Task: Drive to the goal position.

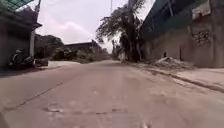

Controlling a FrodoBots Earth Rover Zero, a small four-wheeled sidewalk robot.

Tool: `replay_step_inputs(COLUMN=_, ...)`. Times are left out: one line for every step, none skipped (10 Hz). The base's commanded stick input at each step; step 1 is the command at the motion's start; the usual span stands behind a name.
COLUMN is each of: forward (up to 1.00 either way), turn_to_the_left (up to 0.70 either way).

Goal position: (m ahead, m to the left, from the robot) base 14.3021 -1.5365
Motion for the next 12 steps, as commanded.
replay_step_inputs(forward=1.0, turn_to_the_left=0.02)
replay_step_inputs(forward=1.0, turn_to_the_left=0.02)
replay_step_inputs(forward=1.0, turn_to_the_left=0.02)
replay_step_inputs(forward=1.0, turn_to_the_left=0.02)
replay_step_inputs(forward=1.0, turn_to_the_left=0.02)
replay_step_inputs(forward=1.0, turn_to_the_left=0.02)
replay_step_inputs(forward=1.0, turn_to_the_left=0.02)
replay_step_inputs(forward=1.0, turn_to_the_left=0.02)
replay_step_inputs(forward=1.0, turn_to_the_left=0.02)
replay_step_inputs(forward=1.0, turn_to_the_left=0.02)
replay_step_inputs(forward=1.0, turn_to_the_left=0.02)
replay_step_inputs(forward=1.0, turn_to_the_left=0.02)
